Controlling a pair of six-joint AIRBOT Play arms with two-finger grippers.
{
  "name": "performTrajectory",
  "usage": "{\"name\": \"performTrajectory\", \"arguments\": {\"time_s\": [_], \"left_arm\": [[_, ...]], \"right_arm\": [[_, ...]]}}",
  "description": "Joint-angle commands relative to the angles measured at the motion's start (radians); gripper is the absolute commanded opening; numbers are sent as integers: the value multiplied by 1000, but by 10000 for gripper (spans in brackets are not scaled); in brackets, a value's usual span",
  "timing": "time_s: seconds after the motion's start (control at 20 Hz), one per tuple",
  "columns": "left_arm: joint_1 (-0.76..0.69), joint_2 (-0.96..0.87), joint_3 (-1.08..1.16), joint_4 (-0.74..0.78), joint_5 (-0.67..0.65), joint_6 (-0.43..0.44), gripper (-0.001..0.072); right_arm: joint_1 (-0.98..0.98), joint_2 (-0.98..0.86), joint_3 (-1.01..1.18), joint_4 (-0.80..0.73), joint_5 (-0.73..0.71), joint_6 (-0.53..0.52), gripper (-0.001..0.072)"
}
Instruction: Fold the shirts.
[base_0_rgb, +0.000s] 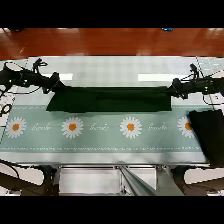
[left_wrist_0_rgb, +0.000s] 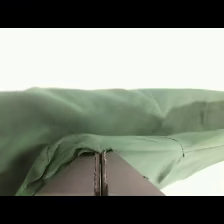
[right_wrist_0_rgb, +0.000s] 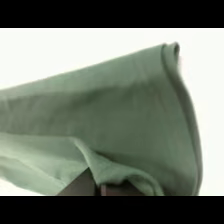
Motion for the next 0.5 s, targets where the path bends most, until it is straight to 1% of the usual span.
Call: {"name": "performTrajectory", "arguments": {"time_s": [0.0, 0.05, 0.1, 0.15, 0.2, 0.25, 0.3, 0.35, 0.4, 0.45], "left_arm": [[-14, -50, 36, 6, 12, 7, 278], [-17, -49, 38, 25, -6, 5, 503], [-12, -45, 49, 62, -34, 0, 509], [2, -42, 69, 115, -88, -55, 509], [21, -31, 84, 159, -140, -89, 508], [47, -1, 89, 199, -175, -92, 508], [73, 42, 87, 236, -189, -92, 508], [99, 101, 80, 277, -185, -91, 508], [122, 166, 66, 306, -167, -91, 508], [144, 245, 34, 320, -123, -90, 508]], "right_arm": [[1, -44, 16, 35, -63, 1, 253], [1, -47, 16, 38, -64, 0, 423], [-3, -44, 18, 45, -44, 2, 419], [-18, -42, 31, 44, 0, 3, 419], [-42, -40, 55, 42, 68, 17, 419], [-76, -36, 84, 42, 154, 19, 419], [-119, -21, 107, 41, 228, 19, 419], [-166, 10, 116, 37, 270, 14, 419], [-218, 58, 115, 10, 283, 7, 419], [-264, 109, 115, -51, 276, 6, 419]]}}
